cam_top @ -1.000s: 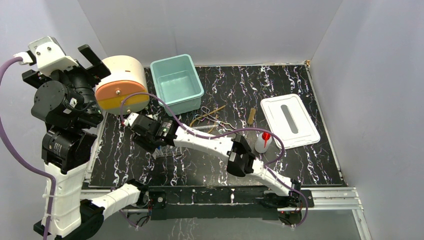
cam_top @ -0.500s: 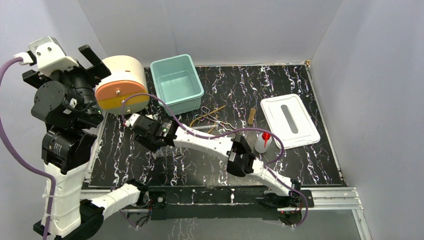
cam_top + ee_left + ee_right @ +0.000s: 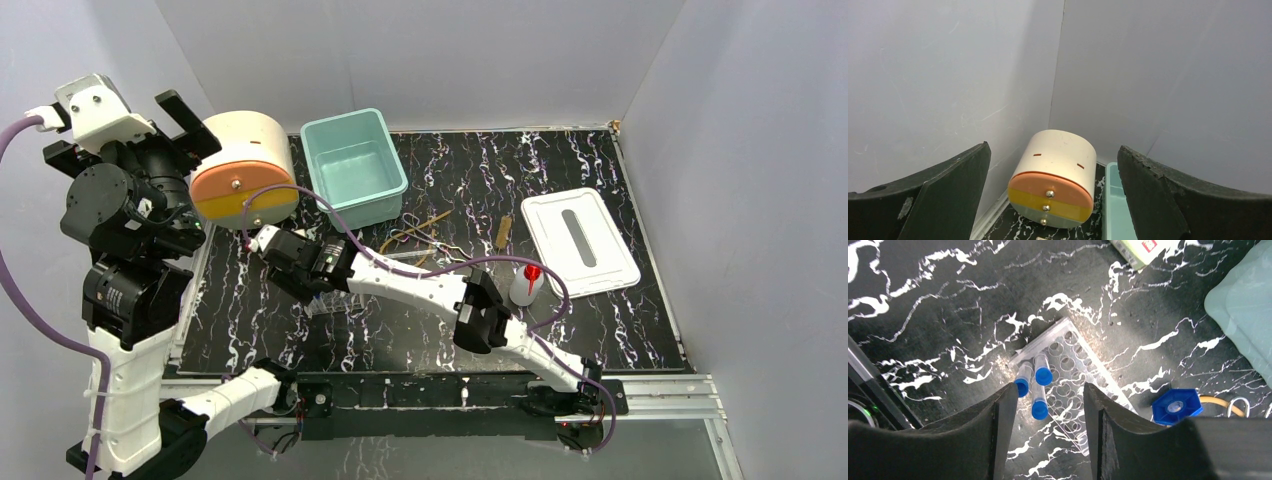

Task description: Organize the chemistry lab equipment

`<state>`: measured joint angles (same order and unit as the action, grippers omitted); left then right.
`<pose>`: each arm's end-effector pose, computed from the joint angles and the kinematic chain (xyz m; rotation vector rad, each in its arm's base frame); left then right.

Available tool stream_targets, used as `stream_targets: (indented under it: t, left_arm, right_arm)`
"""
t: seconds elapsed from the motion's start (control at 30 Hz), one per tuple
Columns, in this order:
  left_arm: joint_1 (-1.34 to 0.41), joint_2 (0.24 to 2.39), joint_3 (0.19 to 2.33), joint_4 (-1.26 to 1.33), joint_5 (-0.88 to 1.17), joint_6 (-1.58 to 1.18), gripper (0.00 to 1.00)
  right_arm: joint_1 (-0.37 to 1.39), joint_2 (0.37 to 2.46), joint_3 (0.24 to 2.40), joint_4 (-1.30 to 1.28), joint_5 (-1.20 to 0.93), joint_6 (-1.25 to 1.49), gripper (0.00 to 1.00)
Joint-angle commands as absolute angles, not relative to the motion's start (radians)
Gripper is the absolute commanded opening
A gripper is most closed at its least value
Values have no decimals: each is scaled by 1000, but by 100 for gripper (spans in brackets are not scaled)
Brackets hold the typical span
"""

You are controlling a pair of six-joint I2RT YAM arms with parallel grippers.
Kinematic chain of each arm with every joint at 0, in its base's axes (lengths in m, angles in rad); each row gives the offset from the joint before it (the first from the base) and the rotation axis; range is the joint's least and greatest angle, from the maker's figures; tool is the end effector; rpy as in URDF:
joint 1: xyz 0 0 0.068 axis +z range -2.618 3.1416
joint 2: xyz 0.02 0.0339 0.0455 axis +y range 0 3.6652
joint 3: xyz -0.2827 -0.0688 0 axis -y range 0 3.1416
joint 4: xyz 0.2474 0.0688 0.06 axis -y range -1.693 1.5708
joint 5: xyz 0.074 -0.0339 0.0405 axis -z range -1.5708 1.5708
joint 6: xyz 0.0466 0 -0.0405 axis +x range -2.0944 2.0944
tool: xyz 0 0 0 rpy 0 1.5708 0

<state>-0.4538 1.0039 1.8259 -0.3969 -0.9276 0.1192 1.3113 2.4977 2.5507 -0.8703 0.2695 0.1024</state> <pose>0.0932 -0.0040 0.6161 -0.4830 1.2337 0.2461 0.1586 0.5490 0.2695 -1.2461 2.0285 0.3658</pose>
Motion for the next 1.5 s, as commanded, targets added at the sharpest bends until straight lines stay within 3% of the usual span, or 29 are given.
stream_targets:
  t: [0.0,0.3,0.77,1.1,1.33,1.47]
  left_arm:
    - [-457,1008,1842,-384,-919,116,98]
    - [-457,1017,1867,-415,-900,77,98]
    - [-457,1003,1870,-470,-778,7,98]
    - [-457,1023,1749,-519,-585,-242,98]
    - [-457,1111,1687,-580,-389,-490,98]
    - [-457,1150,1631,-585,-299,-593,98]
  right_arm:
    - [1318,2429,2627,-795,267,114,61]
    - [1295,2310,2483,-762,332,172,62]
    - [1131,1894,1783,-648,426,423,61]
    - [1001,1538,1258,-680,358,549,62]
    - [985,1506,1078,-591,220,566,62]
    - [971,1546,1052,-557,226,582,54]
